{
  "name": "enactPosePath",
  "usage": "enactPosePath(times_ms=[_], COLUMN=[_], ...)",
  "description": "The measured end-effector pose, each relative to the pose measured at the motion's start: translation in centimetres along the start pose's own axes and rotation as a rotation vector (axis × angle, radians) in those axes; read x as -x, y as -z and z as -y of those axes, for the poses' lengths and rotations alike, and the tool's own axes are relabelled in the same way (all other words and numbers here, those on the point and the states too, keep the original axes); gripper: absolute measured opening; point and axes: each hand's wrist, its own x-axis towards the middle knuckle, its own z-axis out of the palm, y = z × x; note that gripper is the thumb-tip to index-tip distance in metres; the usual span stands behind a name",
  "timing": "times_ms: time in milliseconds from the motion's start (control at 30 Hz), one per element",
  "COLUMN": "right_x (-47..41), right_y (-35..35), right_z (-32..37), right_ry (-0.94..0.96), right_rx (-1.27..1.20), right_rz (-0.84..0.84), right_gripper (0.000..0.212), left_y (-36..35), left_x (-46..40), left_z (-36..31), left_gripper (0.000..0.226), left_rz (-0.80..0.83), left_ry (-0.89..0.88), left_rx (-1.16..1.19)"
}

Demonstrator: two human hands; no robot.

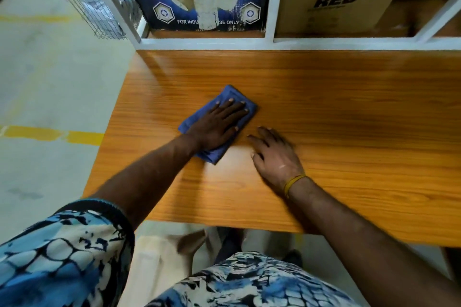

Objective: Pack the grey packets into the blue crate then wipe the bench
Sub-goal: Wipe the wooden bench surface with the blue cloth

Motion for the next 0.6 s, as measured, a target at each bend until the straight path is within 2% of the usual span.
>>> enactPosePath(times_ms=[300, 600], right_x=[5.0, 10.2], right_y=[-0.2, -1.4], right_z=[-2.8, -6.7], right_ry=[0.101, 0.110], right_rx=[-0.012, 0.023], right_rz=[-0.022, -0.083], right_gripper=[0.052, 0.049], left_y=[-1.8, -3.6], left_x=[4.0, 5.2], left_z=[-8.8, -19.6], left_gripper=[0.063, 0.066], left_rz=[-0.024, -0.109], left_ry=[0.272, 0.661], left_rx=[-0.024, 0.044])
